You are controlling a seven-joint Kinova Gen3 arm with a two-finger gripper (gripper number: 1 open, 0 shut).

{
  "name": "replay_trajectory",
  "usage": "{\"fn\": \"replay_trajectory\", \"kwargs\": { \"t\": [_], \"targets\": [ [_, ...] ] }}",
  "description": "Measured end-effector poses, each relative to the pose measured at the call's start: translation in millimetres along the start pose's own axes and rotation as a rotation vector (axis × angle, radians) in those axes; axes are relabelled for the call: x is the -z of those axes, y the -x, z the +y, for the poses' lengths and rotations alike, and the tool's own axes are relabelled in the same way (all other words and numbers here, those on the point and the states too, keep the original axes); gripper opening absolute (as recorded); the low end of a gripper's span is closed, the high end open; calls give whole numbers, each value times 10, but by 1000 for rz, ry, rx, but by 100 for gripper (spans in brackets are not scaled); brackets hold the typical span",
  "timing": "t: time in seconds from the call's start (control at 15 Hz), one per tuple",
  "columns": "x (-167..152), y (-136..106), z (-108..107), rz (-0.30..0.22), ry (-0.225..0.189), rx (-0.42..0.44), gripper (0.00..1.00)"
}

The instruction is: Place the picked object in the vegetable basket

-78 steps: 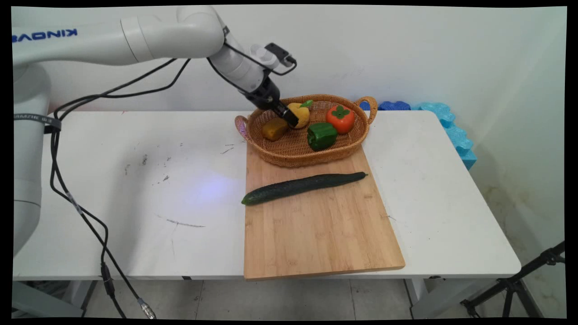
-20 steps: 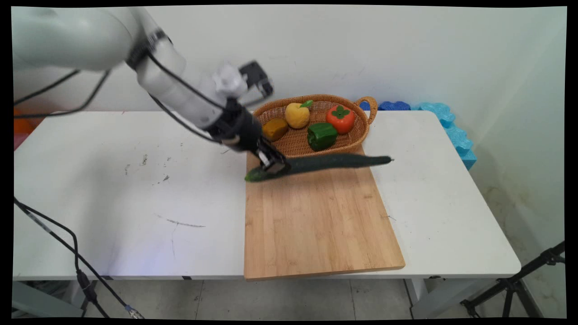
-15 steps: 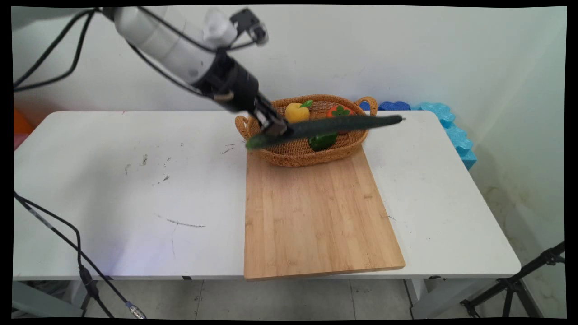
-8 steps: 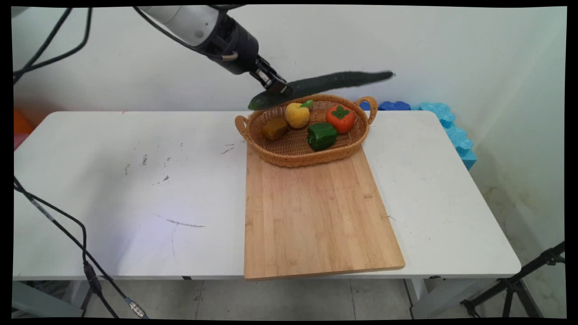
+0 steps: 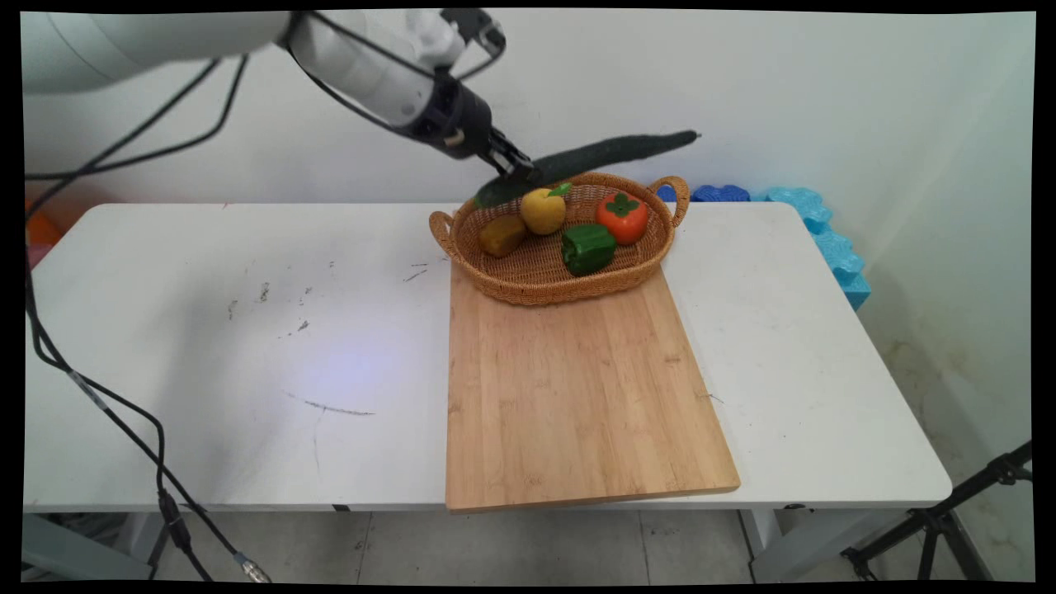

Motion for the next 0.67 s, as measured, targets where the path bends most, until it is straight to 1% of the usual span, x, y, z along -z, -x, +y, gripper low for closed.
{"fn": "replay_trajectory", "kwargs": {
  "t": [0.13, 0.33, 0.67],
  "targets": [
    [-202, 116, 15, 6, 1, 1, 0],
    [-491, 283, 55, 31, 6, 15, 0],
    [-814, 493, 90, 74, 9, 34, 0]
  ]
}}
